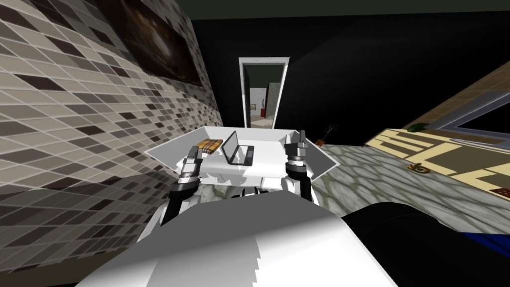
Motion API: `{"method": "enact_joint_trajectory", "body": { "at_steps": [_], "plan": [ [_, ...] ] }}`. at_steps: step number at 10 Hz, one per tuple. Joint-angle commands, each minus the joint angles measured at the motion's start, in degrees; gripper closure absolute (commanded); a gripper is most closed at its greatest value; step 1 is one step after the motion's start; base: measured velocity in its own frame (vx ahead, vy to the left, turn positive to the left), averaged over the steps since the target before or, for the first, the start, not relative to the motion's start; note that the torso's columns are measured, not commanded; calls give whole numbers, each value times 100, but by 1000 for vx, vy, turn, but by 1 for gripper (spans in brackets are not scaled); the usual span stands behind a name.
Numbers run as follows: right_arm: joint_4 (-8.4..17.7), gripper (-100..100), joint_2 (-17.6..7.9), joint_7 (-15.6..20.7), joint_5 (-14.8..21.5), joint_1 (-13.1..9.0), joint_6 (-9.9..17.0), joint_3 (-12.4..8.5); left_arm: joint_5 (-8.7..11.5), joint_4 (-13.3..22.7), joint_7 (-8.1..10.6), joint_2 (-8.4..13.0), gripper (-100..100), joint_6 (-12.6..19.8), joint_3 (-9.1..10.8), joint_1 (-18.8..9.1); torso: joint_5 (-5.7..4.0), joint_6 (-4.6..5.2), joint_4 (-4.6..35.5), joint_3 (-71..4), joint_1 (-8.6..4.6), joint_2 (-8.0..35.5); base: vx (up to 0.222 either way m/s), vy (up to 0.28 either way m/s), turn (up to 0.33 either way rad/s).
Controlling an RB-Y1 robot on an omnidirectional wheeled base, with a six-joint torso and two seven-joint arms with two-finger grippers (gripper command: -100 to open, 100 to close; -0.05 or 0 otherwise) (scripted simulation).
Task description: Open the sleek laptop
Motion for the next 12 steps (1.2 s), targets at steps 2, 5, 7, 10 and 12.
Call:
{"method": "enact_joint_trajectory", "body": {
  "at_steps": [2, 5, 7, 10, 12],
  "plan": [
    [0, 0, 0, 0, 0, 0, 0, 0, -226, 362, -179, 123, -100, 300, 23, -121, 1, 0, 1, 2, 4, 3, 41, -17, -65],
    [0, 0, 0, 0, 0, 0, 0, 0, -393, 703, -305, 215, -100, 495, 59, -249, 1, 0, 3, 6, 3, 9, 24, -13, -57],
    [0, 0, 0, 0, 0, 0, 0, 0, -509, 942, -393, 300, -100, 632, 83, -339, 1, 0, 1, 2, 3, 3, 29, -15, -74],
    [0, 0, 0, 0, 0, 0, 0, 0, -749, 1437, -574, 542, -100, 913, 135, -524, 0, -1, 0, -1, 1, 0, 49, -22, -91],
    [0, 0, 0, 0, 0, 0, 0, 0, -869, 1686, -664, 694, -100, 1055, 160, -617, 2, 0, 2, 5, 6, 8, 35, -13, -76]
  ]
}}
